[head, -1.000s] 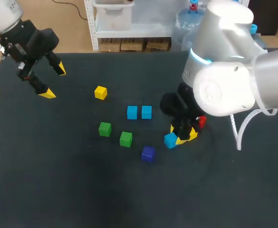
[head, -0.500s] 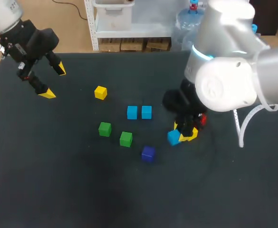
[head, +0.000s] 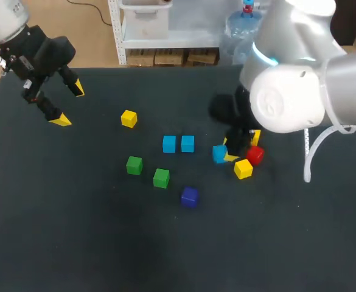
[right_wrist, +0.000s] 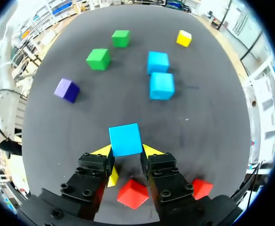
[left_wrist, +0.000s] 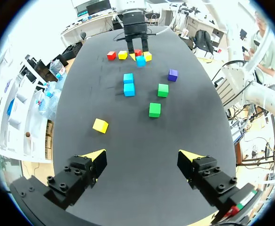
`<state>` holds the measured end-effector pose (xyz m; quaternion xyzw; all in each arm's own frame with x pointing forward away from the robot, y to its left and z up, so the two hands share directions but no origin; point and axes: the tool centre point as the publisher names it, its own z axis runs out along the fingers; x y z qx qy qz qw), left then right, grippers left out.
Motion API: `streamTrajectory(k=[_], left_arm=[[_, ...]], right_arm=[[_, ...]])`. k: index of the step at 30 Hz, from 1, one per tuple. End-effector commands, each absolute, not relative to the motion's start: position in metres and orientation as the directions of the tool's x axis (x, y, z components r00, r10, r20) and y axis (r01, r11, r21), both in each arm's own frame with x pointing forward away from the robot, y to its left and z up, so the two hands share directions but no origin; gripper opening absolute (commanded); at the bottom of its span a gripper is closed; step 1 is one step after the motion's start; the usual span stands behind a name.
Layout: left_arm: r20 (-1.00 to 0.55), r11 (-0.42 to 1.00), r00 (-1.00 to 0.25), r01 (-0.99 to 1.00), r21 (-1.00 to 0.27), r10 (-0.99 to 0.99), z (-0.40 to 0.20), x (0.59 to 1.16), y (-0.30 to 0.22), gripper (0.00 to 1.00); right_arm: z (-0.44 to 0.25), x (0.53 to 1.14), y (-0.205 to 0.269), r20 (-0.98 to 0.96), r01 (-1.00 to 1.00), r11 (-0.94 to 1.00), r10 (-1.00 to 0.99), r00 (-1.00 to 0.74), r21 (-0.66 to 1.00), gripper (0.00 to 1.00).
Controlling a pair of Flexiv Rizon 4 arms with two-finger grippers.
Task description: Place the blue cubes, place green cubes on the blue cubes, place the yellow cubes on the green cubes, then place the red cubes on the yellow cubes, and place purple cube on the red cubes.
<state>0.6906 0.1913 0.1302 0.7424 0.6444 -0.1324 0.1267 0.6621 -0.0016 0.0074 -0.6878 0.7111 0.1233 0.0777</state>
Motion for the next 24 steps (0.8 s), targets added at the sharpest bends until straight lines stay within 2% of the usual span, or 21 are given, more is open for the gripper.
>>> streamTrajectory(k=[1, 24], left_arm=[[-0.360, -0.139, 0.136, 0.990, 0.017, 0.923, 0.130, 0.691, 0.192, 1.00], [-0.360, -0.139, 0.136, 0.990, 0.017, 0.923, 0.130, 0.691, 0.192, 1.00]], right_arm=[[0.010, 0.668, 0.006, -0.277, -0.998, 0.038, -0.959, -0.052, 0.056, 0.00], [-0.003, 0.690, 0.021, -0.214, -0.989, 0.147, -0.965, -0.151, 0.032, 0.00]])
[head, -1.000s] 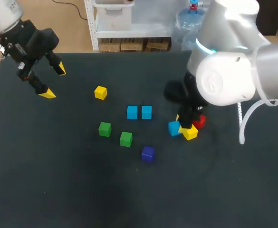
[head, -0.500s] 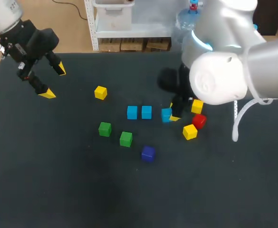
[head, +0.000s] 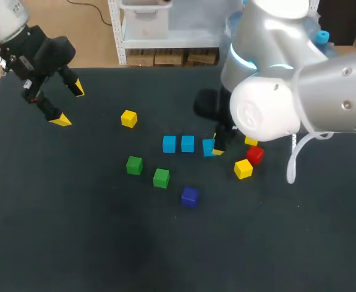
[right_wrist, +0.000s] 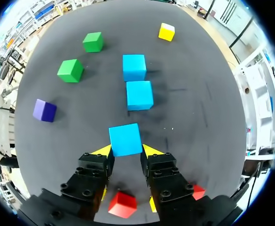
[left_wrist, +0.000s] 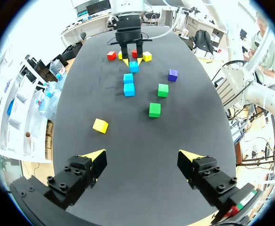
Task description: Place the blue cubes, place green cubes on the blue cubes, place the yellow cubes on the green cubes, then place the red cubes on the yellow cubes, and place purple cube on the red cubes.
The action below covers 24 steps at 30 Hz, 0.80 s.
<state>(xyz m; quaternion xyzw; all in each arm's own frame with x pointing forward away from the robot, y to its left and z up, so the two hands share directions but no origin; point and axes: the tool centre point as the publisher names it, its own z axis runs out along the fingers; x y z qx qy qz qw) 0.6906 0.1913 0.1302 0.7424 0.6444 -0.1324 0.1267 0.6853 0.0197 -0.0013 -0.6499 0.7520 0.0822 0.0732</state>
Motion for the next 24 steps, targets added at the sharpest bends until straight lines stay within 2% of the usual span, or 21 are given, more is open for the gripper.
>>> streamTrajectory(k=[1, 24], left_arm=[[-0.360, -0.139, 0.136, 0.990, 0.017, 0.923, 0.130, 0.691, 0.192, 1.00], [-0.360, -0.139, 0.136, 0.990, 0.017, 0.923, 0.130, 0.691, 0.192, 1.00]], right_arm=[[-0.004, 0.691, 0.021, -0.214, -0.988, 0.149, -0.965, -0.153, 0.033, 0.00], [-0.011, 0.703, 0.026, -0.223, -0.986, 0.162, -0.961, -0.164, 0.029, 0.00]])
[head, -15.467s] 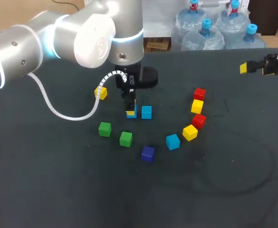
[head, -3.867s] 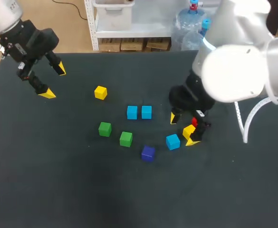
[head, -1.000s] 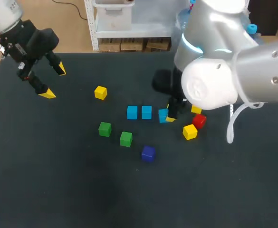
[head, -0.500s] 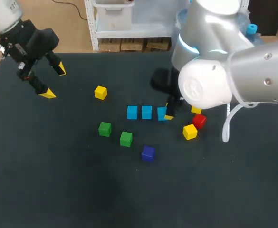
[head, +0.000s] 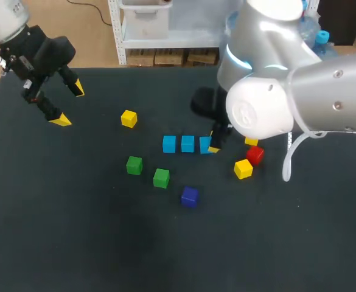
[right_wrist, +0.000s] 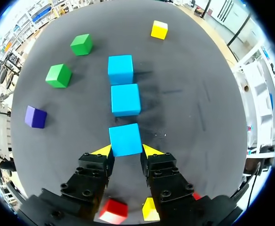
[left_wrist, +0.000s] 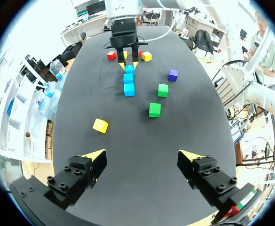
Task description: Place the blue cubes, place green cubes on the blue cubes, place the yellow cubes on the green cubes, then place the red cubes on the yellow cubes, and place purple cube on the red cubes.
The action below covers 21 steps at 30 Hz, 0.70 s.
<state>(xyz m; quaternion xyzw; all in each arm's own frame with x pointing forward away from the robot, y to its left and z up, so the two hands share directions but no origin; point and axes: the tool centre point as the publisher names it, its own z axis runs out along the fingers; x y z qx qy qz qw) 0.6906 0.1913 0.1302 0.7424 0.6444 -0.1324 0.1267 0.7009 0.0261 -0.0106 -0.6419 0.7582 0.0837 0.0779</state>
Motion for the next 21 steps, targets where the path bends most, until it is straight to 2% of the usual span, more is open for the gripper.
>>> streamTrajectory(k=[1, 21], left_arm=[[-0.360, -0.139, 0.136, 0.990, 0.017, 0.923, 0.1299, 0.6913, 0.1917, 1.00], [-0.360, -0.139, 0.136, 0.990, 0.017, 0.923, 0.1299, 0.6913, 0.1917, 1.00]], right_arm=[[-0.0112, 0.7036, 0.0263, -0.223, -0.986, 0.161, -0.961, -0.164, 0.028, 0.00], [-0.0125, 0.7073, 0.0274, -0.224, -0.988, 0.150, -0.963, -0.151, 0.021, 0.00]])
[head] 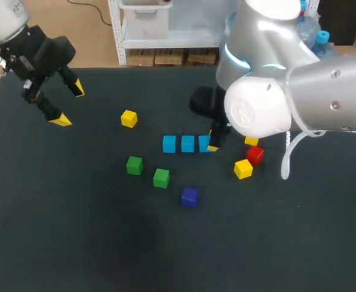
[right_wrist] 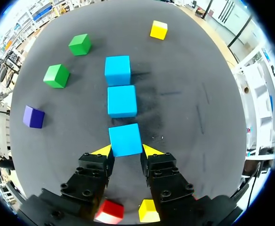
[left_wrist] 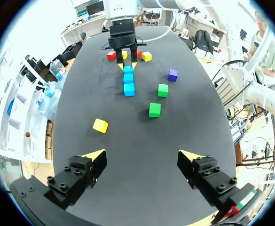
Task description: Place the blue cubes, place green cubes on the blue cubes, place the yellow cubes on the green cubes, then place the red cubes on the yellow cubes, and place purple cube on the red cubes.
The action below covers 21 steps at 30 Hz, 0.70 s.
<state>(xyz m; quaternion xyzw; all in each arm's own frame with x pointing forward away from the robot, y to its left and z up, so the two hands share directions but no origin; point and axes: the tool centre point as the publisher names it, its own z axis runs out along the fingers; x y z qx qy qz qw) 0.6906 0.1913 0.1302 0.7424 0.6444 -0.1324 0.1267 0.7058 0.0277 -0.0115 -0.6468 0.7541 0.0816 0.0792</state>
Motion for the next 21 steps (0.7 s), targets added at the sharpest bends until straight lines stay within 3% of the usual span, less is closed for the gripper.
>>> streamTrajectory(k=[1, 16, 18, 21], left_arm=[[-0.360, -0.139, 0.136, 0.990, 0.017, 0.923, 0.1299, 0.6913, 0.1917, 1.00], [-0.360, -0.139, 0.136, 0.990, 0.017, 0.923, 0.1299, 0.6913, 0.1917, 1.00], [-0.360, -0.139, 0.136, 0.990, 0.017, 0.923, 0.1299, 0.6913, 0.1917, 1.00], [-0.360, -0.139, 0.136, 0.990, 0.017, 0.923, 0.1299, 0.6913, 0.1917, 1.00]], right_arm=[[-0.0125, 0.7074, 0.0273, -0.224, -0.988, 0.151, -0.963, -0.152, 0.021, 0.00], [-0.0111, 0.7077, 0.0283, -0.229, -0.990, 0.139, -0.963, -0.140, 0.023, 0.00], [-0.0109, 0.7073, 0.0288, -0.230, -0.991, 0.134, -0.964, -0.136, 0.024, 0.12], [-0.0110, 0.7072, 0.0288, -0.230, -0.991, 0.133, -0.964, -0.136, 0.026, 0.19]])
